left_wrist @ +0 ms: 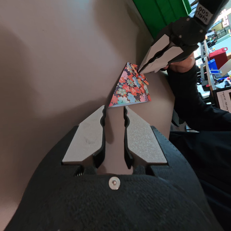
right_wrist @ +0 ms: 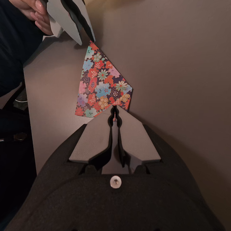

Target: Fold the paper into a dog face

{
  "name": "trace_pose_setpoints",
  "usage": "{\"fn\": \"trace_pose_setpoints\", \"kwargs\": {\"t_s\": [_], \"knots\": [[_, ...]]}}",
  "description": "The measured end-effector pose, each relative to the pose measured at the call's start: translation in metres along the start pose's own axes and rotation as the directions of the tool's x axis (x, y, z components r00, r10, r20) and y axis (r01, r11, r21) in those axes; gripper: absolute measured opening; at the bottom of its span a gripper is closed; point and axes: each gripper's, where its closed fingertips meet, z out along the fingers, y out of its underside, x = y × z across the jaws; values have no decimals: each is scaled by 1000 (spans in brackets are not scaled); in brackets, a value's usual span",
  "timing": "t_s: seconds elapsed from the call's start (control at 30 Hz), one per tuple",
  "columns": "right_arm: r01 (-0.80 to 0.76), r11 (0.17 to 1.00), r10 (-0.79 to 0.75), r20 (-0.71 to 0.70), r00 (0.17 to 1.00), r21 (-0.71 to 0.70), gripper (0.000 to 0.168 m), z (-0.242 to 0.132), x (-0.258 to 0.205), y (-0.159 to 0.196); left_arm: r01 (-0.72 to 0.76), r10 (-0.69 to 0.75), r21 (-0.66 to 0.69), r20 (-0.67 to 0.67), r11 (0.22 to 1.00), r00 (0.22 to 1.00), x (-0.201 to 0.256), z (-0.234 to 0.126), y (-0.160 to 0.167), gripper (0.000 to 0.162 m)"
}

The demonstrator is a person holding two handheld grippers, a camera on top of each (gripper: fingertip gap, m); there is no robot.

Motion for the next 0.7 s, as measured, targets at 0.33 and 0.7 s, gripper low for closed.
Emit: {"fn": "trace_pose_setpoints", "kwargs": {"t_s": [0.33, 0.7], "knots": [[11, 1000, -11, -10, 1000, 0, 0, 0, 0, 0, 43, -41, 30, -75, 999, 996, 9, 1, -6, 28], [19, 1000, -20, -21, 1000, -5, 0, 0, 1, 0, 47, -47, 10, -12, 999, 999, -3, 3, -1, 26]]}}
